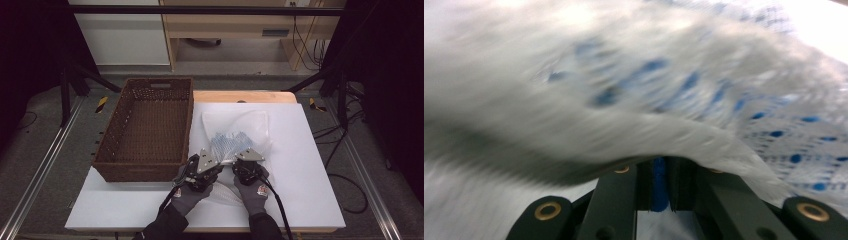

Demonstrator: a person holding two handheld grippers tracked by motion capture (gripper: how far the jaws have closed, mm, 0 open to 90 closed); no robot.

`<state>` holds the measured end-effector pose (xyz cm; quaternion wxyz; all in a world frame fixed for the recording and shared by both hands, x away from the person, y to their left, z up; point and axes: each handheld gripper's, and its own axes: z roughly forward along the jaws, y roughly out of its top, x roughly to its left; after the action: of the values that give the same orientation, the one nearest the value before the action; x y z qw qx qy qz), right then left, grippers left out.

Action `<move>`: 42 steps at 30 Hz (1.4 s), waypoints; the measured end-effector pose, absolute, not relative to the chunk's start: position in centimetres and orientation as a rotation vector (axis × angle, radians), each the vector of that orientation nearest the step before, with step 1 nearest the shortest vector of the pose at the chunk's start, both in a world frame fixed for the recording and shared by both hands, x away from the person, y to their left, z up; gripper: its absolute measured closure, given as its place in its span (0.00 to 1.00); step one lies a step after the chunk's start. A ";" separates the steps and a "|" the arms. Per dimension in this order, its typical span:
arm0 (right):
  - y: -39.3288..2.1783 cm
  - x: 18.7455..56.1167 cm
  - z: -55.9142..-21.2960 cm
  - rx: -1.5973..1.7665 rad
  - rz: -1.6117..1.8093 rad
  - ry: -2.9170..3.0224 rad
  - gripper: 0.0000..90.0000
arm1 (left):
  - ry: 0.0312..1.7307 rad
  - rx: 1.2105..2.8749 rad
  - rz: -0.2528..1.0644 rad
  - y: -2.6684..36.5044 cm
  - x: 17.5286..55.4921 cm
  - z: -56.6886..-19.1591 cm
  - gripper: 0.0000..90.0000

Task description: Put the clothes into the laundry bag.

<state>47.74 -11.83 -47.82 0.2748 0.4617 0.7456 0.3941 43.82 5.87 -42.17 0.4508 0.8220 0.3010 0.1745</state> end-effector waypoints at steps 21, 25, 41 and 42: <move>-19.6 40.7 -44.5 1.213 1.268 2.072 0.71 | 0.715 2.096 0.388 7.3 42.3 -43.6 0.80; -22.5 40.4 -44.0 1.287 1.262 1.993 0.70 | 0.748 2.104 0.412 8.8 41.2 -44.1 0.72; -25.3 43.2 -48.6 1.510 1.000 1.986 0.80 | 1.010 2.137 0.451 10.2 42.4 -48.1 0.84; -25.3 43.1 -48.6 1.515 0.992 1.984 0.85 | 1.021 2.136 0.457 10.1 42.4 -48.1 0.87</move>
<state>43.12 -25.34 -48.64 0.2257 0.5494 0.7196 0.3599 42.41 10.05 -48.12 0.3570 0.8274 0.3956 0.1772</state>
